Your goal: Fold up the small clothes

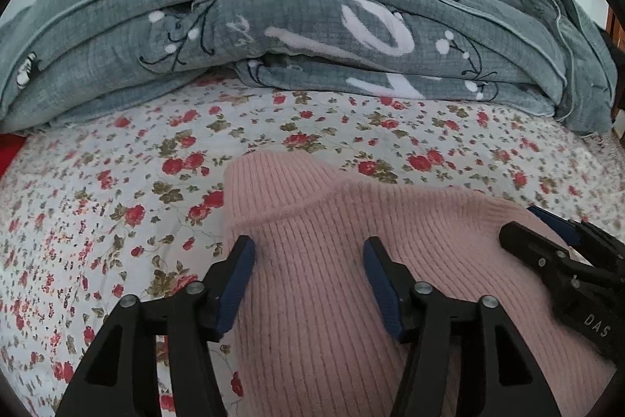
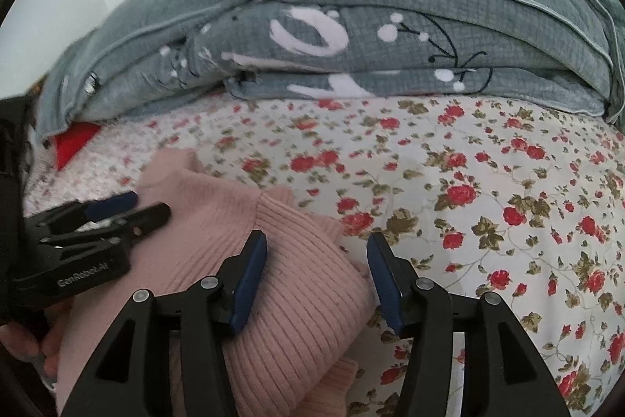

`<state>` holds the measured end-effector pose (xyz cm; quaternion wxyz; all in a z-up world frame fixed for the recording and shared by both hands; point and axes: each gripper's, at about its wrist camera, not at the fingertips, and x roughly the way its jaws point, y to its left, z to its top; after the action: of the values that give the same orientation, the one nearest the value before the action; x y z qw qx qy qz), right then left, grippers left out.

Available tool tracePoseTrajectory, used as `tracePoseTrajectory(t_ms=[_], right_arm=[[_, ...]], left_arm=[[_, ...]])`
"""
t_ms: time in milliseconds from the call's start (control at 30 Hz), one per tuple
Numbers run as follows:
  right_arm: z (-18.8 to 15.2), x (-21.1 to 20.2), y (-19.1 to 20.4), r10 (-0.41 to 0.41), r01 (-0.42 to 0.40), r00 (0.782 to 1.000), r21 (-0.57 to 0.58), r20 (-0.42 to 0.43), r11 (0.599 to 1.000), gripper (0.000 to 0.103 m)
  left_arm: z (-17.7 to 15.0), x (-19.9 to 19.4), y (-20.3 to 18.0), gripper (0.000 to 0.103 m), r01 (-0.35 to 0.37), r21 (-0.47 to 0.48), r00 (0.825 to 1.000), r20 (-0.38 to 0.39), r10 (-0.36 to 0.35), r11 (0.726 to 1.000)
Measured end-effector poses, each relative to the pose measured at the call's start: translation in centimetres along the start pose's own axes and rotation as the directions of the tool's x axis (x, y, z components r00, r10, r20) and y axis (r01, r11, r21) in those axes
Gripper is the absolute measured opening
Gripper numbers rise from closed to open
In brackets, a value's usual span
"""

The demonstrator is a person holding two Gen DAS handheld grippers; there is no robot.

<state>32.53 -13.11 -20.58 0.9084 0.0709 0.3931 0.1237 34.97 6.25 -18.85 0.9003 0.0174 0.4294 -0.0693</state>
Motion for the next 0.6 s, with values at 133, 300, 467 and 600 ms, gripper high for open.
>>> tracePoseTrajectory(t_ms=[133, 300, 467, 600], right_arm=[[0.7, -2.6, 0.0, 0.04, -0.04, 0.999, 0.0, 0.02, 0.999, 0.053], [0.9, -6.8, -0.8, 0.088, -0.088, 0.996, -0.002, 0.034, 0.996, 0.057], [0.4, -8.8, -2.9, 0.188, -0.188, 0.982, 0.058, 0.002, 0.98, 0.066], [-0.8, -8.6, -3.2, 0.218, -0.213, 0.974, 0.063, -0.067, 0.975, 0.066]], left_arm=[[0.2, -2.3, 1.8, 0.066, 0.013, -0.117, 1.0, -0.025, -0.016, 0.993], [-0.3, -6.1, 2.9, 0.073, 0.058, -0.195, 0.998, 0.018, -0.056, 0.979], [-1.6, -8.2, 3.6, 0.077, 0.112, -0.235, 0.994, 0.024, -0.109, 0.965], [-3.4, -8.6, 4.9, 0.077, 0.178, -0.315, 0.983, 0.02, -0.181, 0.932]])
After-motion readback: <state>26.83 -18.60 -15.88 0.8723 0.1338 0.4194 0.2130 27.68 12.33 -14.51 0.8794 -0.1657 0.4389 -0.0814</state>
